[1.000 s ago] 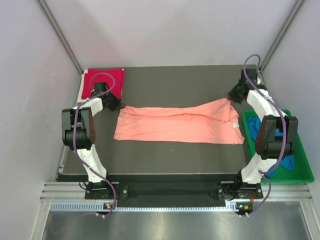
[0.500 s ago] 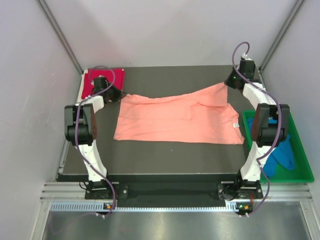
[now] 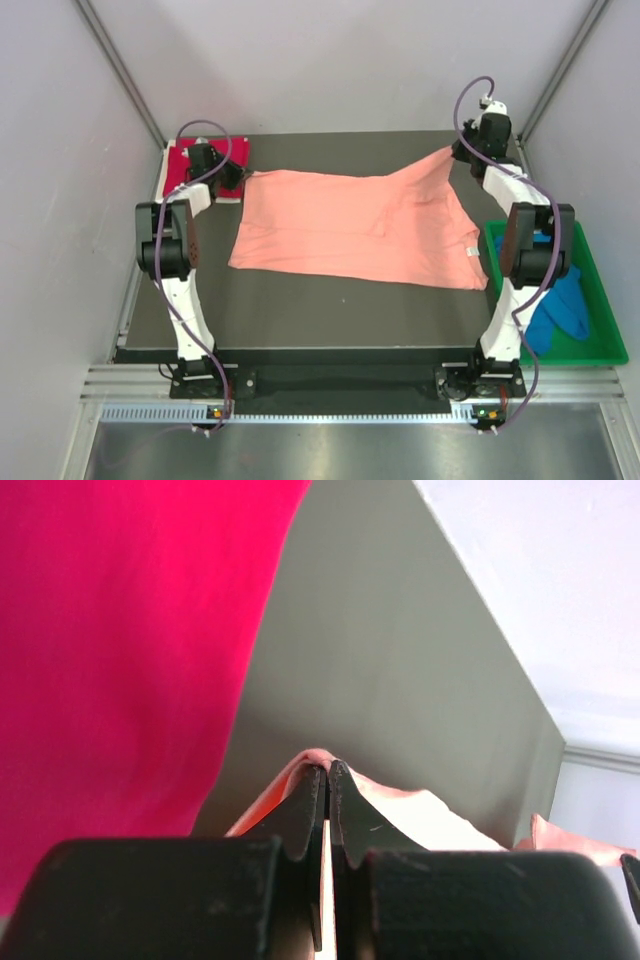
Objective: Fold and stack the t-shirts
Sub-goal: Fold the tshirt
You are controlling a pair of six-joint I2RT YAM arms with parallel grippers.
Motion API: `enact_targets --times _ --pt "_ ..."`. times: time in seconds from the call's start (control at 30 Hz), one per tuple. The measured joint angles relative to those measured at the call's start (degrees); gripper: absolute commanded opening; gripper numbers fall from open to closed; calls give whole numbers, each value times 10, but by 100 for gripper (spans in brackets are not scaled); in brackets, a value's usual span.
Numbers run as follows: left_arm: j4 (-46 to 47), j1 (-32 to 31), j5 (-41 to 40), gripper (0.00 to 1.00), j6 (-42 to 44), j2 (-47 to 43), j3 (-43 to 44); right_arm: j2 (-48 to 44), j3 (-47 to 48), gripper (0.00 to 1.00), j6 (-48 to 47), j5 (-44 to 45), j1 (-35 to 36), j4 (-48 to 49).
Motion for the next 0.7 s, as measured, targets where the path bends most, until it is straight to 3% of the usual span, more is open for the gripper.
enact_targets --times 0.47,0.7 --pt "4 5 -10 0 0 33 30 58 53 0 -53 -34 0 -10" --pt "-56 14 33 0 14 46 79 58 55 0 -77 -12 0 -43"
